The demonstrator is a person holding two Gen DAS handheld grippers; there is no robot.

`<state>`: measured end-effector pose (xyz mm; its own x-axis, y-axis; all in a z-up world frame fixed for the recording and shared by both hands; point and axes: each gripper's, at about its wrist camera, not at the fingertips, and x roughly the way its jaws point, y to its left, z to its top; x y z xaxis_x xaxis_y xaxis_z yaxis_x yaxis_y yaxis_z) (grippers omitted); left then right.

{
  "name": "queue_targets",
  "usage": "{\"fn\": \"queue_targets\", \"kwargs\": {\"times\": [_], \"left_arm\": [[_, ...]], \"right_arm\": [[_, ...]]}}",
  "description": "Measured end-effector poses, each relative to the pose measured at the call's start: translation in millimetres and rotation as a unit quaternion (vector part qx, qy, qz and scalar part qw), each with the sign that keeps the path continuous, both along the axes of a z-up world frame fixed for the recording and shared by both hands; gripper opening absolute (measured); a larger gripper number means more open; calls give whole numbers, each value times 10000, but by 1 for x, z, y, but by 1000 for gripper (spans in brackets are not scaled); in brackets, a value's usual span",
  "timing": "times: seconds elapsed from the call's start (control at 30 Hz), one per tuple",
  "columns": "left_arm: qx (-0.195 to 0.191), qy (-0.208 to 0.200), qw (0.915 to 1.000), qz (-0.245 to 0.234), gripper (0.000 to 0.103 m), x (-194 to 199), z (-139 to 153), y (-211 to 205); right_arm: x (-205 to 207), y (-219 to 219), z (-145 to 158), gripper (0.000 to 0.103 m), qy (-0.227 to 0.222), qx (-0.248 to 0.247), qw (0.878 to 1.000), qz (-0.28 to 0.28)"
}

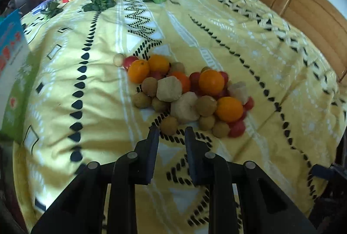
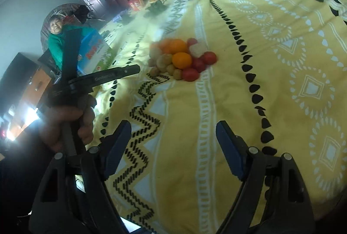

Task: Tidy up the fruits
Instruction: 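Close the left gripper on a brown round fruit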

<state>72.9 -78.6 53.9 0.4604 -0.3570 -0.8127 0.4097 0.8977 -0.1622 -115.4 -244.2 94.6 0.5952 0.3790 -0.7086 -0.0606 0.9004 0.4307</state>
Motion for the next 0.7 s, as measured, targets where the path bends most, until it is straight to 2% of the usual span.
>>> {"fn": "queue_targets", "kwargs": {"times": [0.2, 0.37, 0.43, 0.5, 0.57, 0.7], "left_arm": [[214, 48, 9996, -193, 24, 15, -23, -11], [135, 83, 9996, -227, 24, 21, -34, -15], [185, 22, 9996, -229, 21, 19, -34, -16], [104, -6, 9997, -222, 21, 15, -31, -13], [-69, -68, 9999, -101, 21, 7, -22, -3], [-319, -59, 9994, 135, 21, -9, -13, 18]], "right_arm": [[10, -10, -13, 81, 131, 30, 9999, -66], [17, -11, -14, 81, 121, 23, 9999, -42], [21, -9, -14, 81, 103, 17, 9999, -12], [27, -7, -13, 76, 64, 19, 10000, 33], [36, -3, -13, 61, 39, 59, 9999, 98], [60, 8, -15, 58, -28, 117, 9997, 207]]}}
